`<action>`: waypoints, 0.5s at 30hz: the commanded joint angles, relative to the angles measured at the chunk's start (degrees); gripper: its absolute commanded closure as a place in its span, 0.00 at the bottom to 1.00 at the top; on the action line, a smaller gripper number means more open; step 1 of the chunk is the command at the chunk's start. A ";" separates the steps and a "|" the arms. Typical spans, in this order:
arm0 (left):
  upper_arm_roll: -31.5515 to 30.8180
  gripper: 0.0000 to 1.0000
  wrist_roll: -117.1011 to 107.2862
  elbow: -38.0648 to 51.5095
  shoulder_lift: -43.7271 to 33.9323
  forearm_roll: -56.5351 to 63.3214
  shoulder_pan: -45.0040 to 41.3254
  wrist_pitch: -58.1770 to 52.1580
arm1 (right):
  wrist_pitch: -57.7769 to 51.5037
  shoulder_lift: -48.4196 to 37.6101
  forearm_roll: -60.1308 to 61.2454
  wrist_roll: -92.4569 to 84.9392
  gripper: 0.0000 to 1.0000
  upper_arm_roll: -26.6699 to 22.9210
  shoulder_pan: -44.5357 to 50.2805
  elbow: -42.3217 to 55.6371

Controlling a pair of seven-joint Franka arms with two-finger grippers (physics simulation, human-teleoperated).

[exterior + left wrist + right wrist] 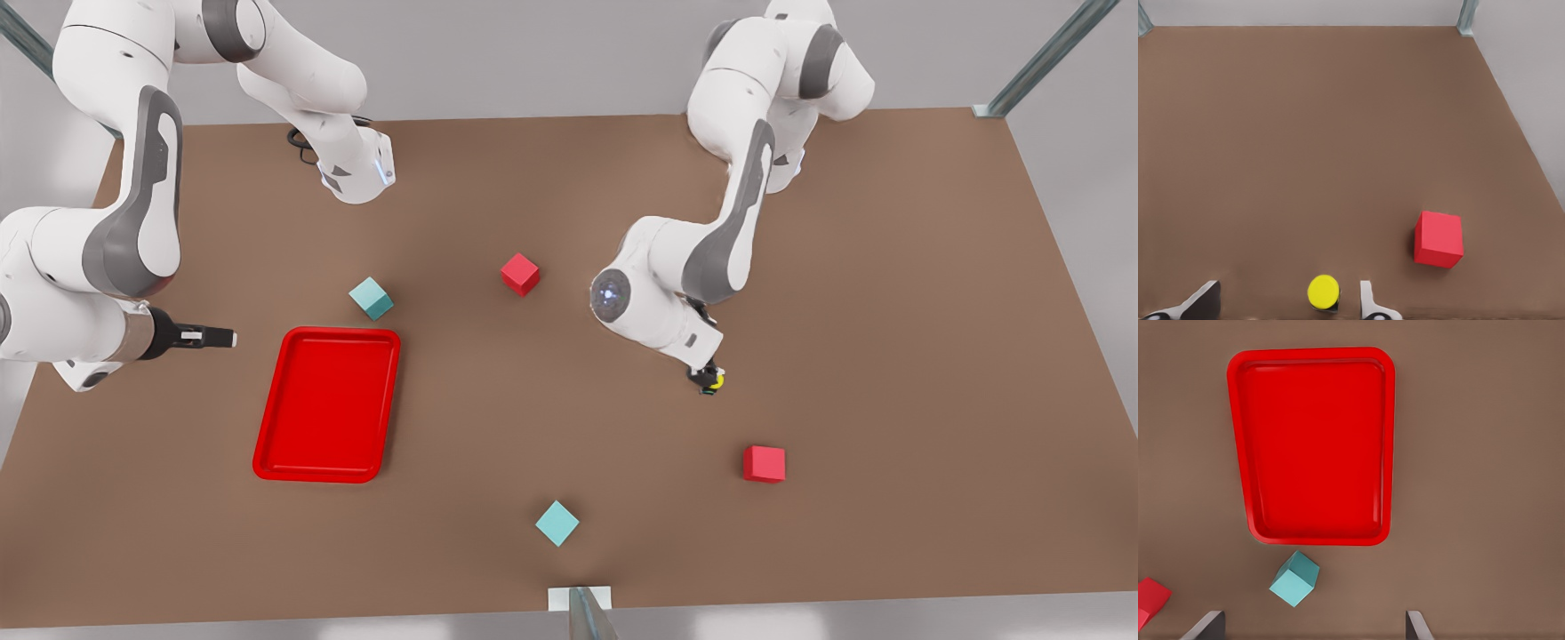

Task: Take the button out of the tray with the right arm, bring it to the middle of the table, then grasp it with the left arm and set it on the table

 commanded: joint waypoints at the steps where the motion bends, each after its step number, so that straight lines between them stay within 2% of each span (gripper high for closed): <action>1: 0.00 0.00 53.94 0.04 -3.64 -12.79 2.92 0.38 | -0.02 -0.07 0.03 0.40 0.00 -0.02 0.03 0.02; 3: 0.00 0.00 78.00 -2.05 -9.17 -19.84 8.11 -0.06 | -0.02 -0.07 0.03 0.40 0.00 -0.02 0.03 0.02; 6: -0.44 0.00 104.65 -3.82 -10.50 -20.37 11.54 0.46 | -0.02 -0.07 0.03 0.31 0.00 -0.02 -0.06 0.11; 8: -0.44 0.00 122.41 -3.82 -11.38 -25.12 18.49 0.02 | -0.02 -0.07 0.03 0.40 0.00 0.06 0.03 0.38; 14: -0.18 0.00 128.41 -3.56 -12.17 -24.59 22.79 3.63 | -0.11 -0.07 0.03 0.40 0.00 0.06 0.03 0.38; 15: -17.71 0.00 127.35 -2.94 -12.87 -22.93 39.55 4.15 | -0.11 -0.07 0.03 0.40 0.00 0.06 0.03 0.38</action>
